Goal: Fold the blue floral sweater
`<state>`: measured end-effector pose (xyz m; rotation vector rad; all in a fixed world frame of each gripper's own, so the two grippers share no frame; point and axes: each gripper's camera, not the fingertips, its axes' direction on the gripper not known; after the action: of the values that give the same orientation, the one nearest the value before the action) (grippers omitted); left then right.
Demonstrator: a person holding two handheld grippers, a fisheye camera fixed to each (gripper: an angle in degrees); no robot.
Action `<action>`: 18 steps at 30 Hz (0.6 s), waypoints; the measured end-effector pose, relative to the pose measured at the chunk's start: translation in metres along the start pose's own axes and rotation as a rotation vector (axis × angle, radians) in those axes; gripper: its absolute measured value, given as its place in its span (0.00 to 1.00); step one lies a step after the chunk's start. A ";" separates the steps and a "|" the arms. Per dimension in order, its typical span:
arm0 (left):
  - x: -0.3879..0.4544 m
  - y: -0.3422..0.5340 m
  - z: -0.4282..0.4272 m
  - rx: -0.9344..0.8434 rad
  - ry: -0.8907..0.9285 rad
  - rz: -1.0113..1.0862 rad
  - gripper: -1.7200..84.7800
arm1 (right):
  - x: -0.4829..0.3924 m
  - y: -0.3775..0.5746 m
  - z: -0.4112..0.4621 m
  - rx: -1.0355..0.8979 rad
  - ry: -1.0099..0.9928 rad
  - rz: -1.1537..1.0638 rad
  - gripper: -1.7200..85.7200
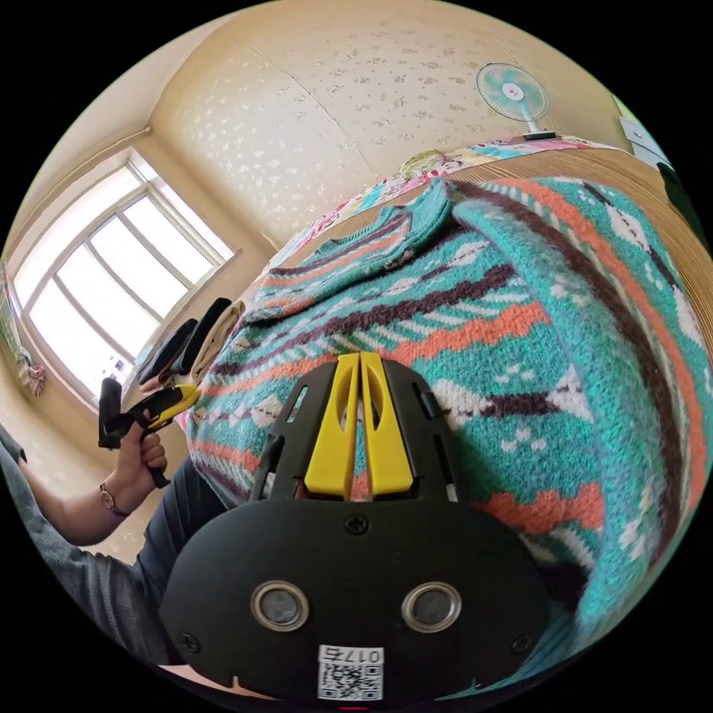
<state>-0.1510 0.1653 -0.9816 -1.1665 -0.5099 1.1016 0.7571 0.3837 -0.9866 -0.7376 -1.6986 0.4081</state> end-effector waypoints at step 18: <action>-0.073 -0.035 0.007 -0.055 -0.036 0.098 0.03 | -0.182 -0.054 -0.024 -0.148 0.479 -0.061 0.09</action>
<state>-0.1726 0.1045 -0.9320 -1.2317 -0.5181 1.2012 0.7886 0.2208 -1.0809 -0.8137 -1.3019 0.0524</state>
